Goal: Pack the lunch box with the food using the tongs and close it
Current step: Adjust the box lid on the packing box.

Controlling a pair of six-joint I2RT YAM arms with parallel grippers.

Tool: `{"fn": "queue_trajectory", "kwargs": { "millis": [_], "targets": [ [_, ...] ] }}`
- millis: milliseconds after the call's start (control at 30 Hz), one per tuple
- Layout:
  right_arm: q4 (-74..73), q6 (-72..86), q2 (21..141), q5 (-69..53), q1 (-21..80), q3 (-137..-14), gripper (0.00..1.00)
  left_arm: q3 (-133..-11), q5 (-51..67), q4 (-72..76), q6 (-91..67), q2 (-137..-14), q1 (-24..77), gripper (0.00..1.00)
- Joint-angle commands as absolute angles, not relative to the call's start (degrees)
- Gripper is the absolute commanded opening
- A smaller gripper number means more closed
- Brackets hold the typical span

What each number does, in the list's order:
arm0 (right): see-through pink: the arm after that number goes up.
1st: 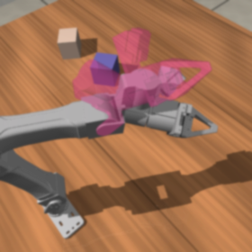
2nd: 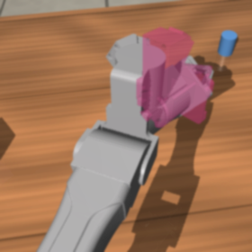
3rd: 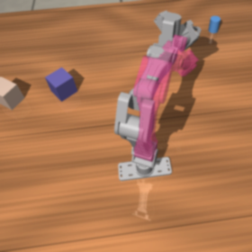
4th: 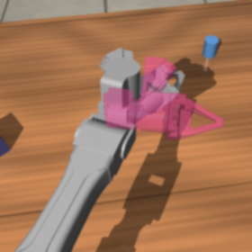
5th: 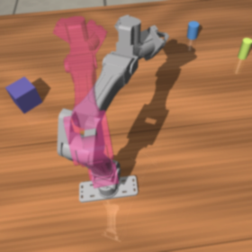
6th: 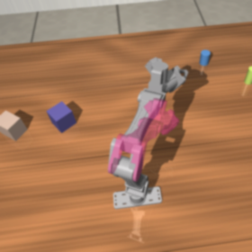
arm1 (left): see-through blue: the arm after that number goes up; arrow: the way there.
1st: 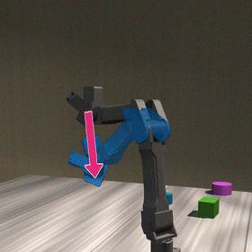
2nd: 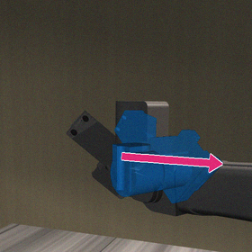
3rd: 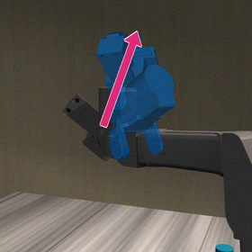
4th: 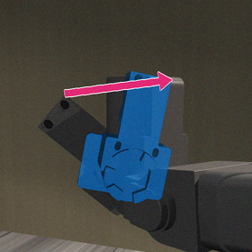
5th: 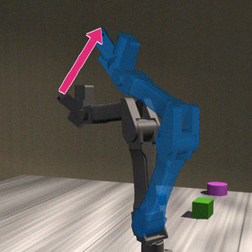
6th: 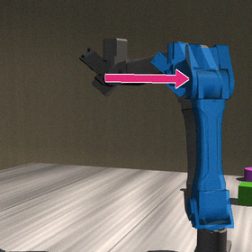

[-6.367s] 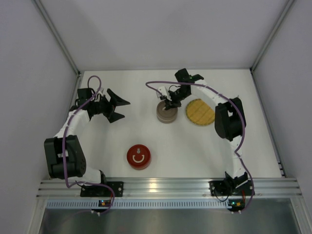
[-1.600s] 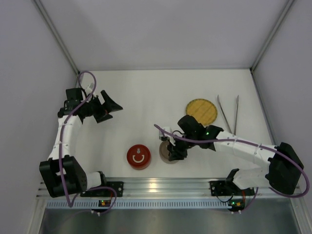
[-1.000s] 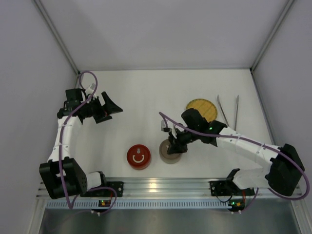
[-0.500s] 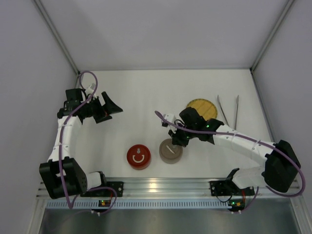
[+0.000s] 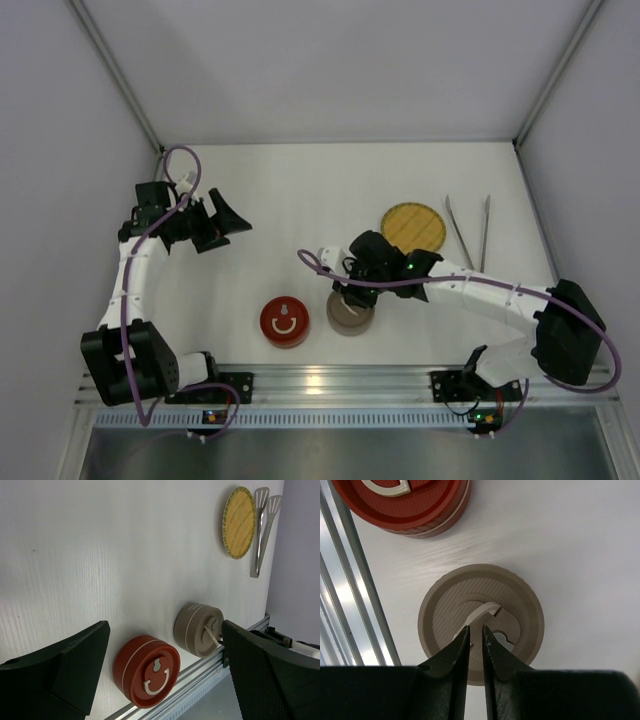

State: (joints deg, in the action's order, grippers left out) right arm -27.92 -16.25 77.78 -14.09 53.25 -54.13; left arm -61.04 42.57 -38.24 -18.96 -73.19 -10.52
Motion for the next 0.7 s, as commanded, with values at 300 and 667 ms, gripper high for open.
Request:
{"fn": "queue_trajectory", "kwargs": {
  "millis": [300,667],
  "targets": [
    [-30.15,-18.63,81.47,-14.68,57.48,-55.99,0.20,-63.11,42.98,-37.88,-17.40,-74.88,-10.63,0.98],
    [-30.50,-15.13,77.70,-15.37,51.96,-60.03,0.39,-65.04,43.33,-41.92,-9.85,-74.71,-10.63,0.98]
  ]
}}
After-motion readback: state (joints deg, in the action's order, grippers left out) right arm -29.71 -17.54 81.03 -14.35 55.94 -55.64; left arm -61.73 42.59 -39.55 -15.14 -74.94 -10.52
